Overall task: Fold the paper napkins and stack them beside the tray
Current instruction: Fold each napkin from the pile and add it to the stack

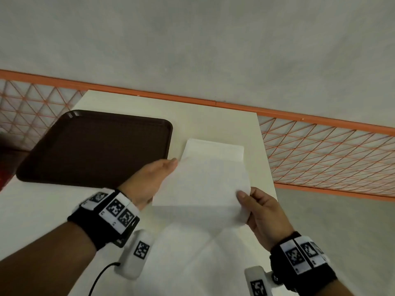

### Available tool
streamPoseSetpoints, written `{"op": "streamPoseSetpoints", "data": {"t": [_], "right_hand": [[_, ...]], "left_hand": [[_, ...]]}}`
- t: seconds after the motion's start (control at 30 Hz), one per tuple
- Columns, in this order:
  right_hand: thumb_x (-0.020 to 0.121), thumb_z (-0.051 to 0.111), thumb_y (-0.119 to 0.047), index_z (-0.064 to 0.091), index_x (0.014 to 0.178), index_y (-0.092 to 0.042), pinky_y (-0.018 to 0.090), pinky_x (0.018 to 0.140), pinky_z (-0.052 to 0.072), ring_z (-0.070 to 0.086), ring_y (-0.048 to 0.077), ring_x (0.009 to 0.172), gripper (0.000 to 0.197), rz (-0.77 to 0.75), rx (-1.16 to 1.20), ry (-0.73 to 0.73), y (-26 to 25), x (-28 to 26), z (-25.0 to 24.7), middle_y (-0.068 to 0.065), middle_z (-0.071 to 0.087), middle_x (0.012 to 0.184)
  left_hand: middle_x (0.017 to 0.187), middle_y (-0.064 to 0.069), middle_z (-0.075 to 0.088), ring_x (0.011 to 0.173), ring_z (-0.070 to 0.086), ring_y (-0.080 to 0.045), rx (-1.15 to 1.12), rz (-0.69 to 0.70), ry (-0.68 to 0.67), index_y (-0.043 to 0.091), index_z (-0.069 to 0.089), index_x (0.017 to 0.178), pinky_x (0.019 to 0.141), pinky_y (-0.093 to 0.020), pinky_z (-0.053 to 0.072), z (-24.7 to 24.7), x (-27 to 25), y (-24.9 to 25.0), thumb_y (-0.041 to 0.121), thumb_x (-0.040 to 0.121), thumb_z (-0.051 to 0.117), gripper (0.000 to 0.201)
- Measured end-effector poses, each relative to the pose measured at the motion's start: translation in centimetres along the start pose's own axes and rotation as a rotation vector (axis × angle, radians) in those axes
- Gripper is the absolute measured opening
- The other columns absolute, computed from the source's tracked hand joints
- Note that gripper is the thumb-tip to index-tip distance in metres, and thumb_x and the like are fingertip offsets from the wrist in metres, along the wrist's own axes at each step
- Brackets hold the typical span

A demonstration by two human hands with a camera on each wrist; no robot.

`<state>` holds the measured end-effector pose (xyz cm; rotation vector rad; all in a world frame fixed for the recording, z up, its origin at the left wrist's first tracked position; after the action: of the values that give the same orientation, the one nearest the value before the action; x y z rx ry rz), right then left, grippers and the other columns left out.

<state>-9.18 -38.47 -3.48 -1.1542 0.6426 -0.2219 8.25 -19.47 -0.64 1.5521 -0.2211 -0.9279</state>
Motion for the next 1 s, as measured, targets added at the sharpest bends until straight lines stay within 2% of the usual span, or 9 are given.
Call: {"op": "streamPoseSetpoints", "data": {"t": [0.13, 0.27, 0.33, 0.4, 0.47, 0.63, 0.8, 0.9, 1.0], "right_hand": [[0.087, 0.067, -0.014, 0.067, 0.099, -0.005, 0.04, 0.071, 0.052, 0.064, 0.029, 0.077, 0.016, 0.003, -0.046, 0.162, 0.9, 0.0, 0.2, 0.021, 0.07, 0.091], [0.087, 0.07, -0.015, 0.061, 0.109, -0.019, 0.039, 0.066, 0.054, 0.065, 0.025, 0.069, 0.024, -0.001, -0.177, 0.356, 1.7, -0.2, -0.3, 0.014, 0.072, 0.084], [0.089, 0.067, -0.015, 0.058, 0.111, -0.025, 0.042, 0.067, 0.054, 0.062, 0.026, 0.069, 0.026, -0.012, -0.22, 0.392, 2.1, -0.5, -0.1, 0.012, 0.068, 0.081], [0.091, 0.062, -0.014, 0.059, 0.111, -0.03, 0.043, 0.07, 0.054, 0.06, 0.027, 0.071, 0.026, -0.03, -0.247, 0.371, 2.4, -0.8, 0.3, 0.012, 0.064, 0.079], [0.092, 0.062, -0.014, 0.065, 0.105, -0.031, 0.038, 0.069, 0.05, 0.059, 0.022, 0.073, 0.022, -0.064, -0.276, 0.291, 2.3, -1.3, 0.9, 0.007, 0.065, 0.079], [0.077, 0.079, -0.01, 0.07, 0.1, -0.022, 0.013, 0.065, 0.049, 0.066, 0.004, 0.075, 0.027, -0.083, -0.547, 0.055, 1.5, -2.9, 1.4, -0.006, 0.072, 0.089], [0.083, 0.074, -0.02, 0.07, 0.085, -0.03, 0.005, 0.063, 0.043, 0.062, 0.007, 0.082, 0.011, -0.148, -0.851, 0.128, 1.3, -3.7, 0.7, -0.009, 0.066, 0.087], [0.083, 0.074, -0.028, 0.063, 0.076, -0.044, 0.006, 0.078, 0.035, 0.054, 0.005, 0.1, 0.021, -0.242, -1.051, 0.116, 0.9, -4.1, 0.6, -0.015, 0.056, 0.105], [0.085, 0.07, -0.033, 0.064, 0.079, -0.045, 0.018, 0.094, 0.03, 0.039, -0.003, 0.119, 0.014, -0.259, -1.116, 0.033, 0.4, -5.0, 0.7, -0.025, 0.042, 0.128]], "left_hand": [[0.111, -0.001, 0.071, 0.104, 0.067, -0.021, -0.129, -0.131, 0.076, 0.026, 0.059, 0.123, 0.09, -0.045, 0.053, -0.3, -1.4, -3.4, 0.042, 0.097, 0.047, 0.033], [0.114, 0.001, 0.066, 0.097, 0.068, -0.017, -0.093, -0.115, 0.183, 0.043, 0.044, 0.127, 0.069, -0.031, 0.057, -0.8, -2.5, -4.6, 0.034, 0.095, 0.054, 0.034], [0.107, -0.004, 0.069, 0.094, 0.069, -0.019, -0.036, -0.104, 0.166, 0.041, 0.047, 0.122, 0.074, -0.035, 0.059, -0.9, -3.0, -5.1, 0.027, 0.094, 0.058, 0.033], [0.101, -0.007, 0.071, 0.095, 0.069, -0.023, 0.11, -0.072, 0.128, 0.029, 0.057, 0.122, 0.085, -0.04, 0.056, -1.0, -3.5, -5.5, 0.021, 0.09, 0.065, 0.035], [0.103, 0.0, 0.069, 0.098, 0.064, -0.02, 0.293, -0.025, 0.121, 0.026, 0.063, 0.119, 0.085, -0.03, 0.051, -1.2, -3.7, -5.7, 0.018, 0.085, 0.07, 0.035], [0.113, 0.014, 0.062, 0.108, 0.054, -0.004, 0.581, 0.093, 0.149, 0.039, 0.062, 0.104, 0.097, -0.022, 0.043, -1.5, -4.5, -5.0, 0.023, 0.082, 0.074, 0.029], [0.085, 0.019, 0.059, 0.074, 0.054, 0.004, 0.712, 0.222, 0.188, 0.029, 0.069, 0.101, 0.07, -0.006, 0.042, -1.2, -5.2, -4.6, 0.024, 0.086, 0.069, 0.015], [0.101, 0.015, 0.056, 0.091, 0.056, -0.001, 0.745, 0.265, 0.195, 0.025, 0.072, 0.099, 0.089, -0.023, 0.05, -1.4, -5.4, -5.1, 0.026, 0.087, 0.068, 0.013], [0.125, 0.023, 0.044, 0.117, 0.042, 0.003, 0.759, 0.283, 0.16, 0.028, 0.071, 0.096, 0.099, -0.023, 0.038, -1.7, -6.0, -5.0, 0.031, 0.087, 0.066, 0.01]]}}
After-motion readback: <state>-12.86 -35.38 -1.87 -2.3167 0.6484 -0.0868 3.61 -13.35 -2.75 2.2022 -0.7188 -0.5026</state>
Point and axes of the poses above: each hand's wrist, its own x-axis towards the middle knuckle, its own z-axis out of the palm, y = z × x, the point moved 4 cm from there along x, towards the middle knuckle
